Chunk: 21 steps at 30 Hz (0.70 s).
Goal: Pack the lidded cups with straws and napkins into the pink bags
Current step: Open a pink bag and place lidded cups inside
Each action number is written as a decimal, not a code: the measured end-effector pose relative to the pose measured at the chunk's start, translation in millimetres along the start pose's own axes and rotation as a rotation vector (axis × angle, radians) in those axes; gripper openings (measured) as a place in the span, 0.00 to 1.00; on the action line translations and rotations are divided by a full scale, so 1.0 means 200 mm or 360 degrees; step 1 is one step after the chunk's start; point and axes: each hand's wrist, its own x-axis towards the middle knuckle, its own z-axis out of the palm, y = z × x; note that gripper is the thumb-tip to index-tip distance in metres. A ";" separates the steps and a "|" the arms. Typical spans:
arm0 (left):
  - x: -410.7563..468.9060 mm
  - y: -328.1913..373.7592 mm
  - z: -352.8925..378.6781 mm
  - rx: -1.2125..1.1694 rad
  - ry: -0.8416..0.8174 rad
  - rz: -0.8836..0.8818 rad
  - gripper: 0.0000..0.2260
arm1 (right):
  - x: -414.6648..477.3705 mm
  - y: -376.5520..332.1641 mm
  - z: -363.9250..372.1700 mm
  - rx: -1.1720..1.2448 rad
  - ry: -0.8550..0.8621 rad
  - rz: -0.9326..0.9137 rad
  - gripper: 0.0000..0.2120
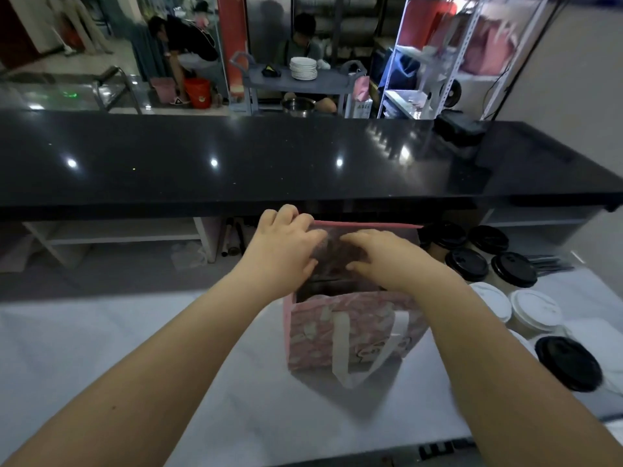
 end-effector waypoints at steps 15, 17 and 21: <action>0.36 0.53 -0.06 -0.0502 -0.0016 0.0350 0.12 | -0.42 0.29 -0.06 0.0054 0.0621 0.0552 0.15; 0.39 0.61 -0.06 -0.0527 -0.0077 0.0372 0.13 | -0.50 0.33 -0.06 0.0045 0.0648 0.0654 0.14; 0.43 0.80 -0.04 -0.0587 -0.0161 0.0422 0.15 | -0.64 0.42 -0.05 0.0069 0.0763 0.0816 0.16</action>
